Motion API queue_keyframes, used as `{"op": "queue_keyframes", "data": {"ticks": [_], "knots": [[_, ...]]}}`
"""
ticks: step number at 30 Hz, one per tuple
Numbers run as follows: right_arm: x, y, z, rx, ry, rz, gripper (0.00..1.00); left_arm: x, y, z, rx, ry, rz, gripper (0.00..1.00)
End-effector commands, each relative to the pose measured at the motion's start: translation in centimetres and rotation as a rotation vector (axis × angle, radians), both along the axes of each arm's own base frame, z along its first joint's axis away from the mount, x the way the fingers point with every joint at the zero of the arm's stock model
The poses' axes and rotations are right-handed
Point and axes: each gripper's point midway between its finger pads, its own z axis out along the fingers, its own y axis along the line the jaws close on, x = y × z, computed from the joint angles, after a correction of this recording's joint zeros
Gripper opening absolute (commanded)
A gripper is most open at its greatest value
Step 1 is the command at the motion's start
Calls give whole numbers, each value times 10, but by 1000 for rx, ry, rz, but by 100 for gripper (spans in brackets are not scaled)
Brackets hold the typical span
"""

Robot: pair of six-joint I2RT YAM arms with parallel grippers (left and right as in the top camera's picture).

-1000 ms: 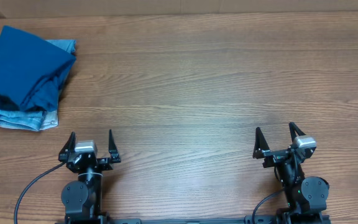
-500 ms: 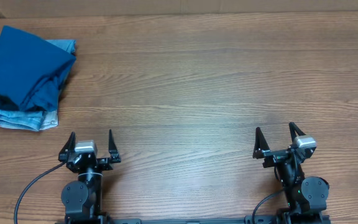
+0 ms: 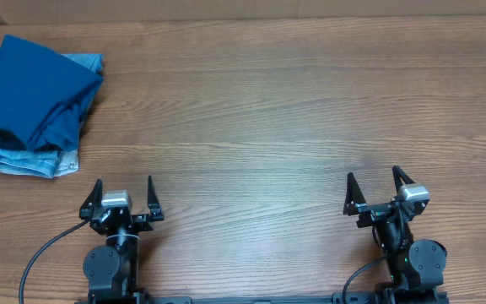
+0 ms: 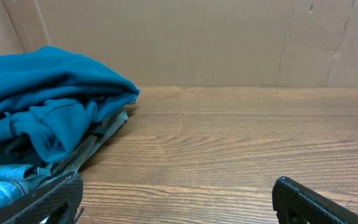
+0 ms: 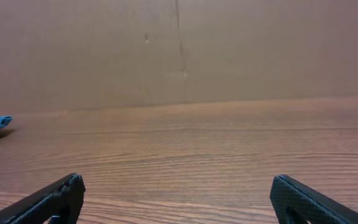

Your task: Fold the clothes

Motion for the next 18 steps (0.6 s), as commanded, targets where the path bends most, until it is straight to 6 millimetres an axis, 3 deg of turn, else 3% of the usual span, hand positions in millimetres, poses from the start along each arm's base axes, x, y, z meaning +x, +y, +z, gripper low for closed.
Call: {"op": "queue_keyframes", "data": {"ticks": [1,18], "knots": [[1,-8,-3,0,4,-48,100,0,-3,-2,21,-2,-19,100],[2,-14,-4,-9,6,-81,100,0,-3,-2,21,-3,-19,100]]}}
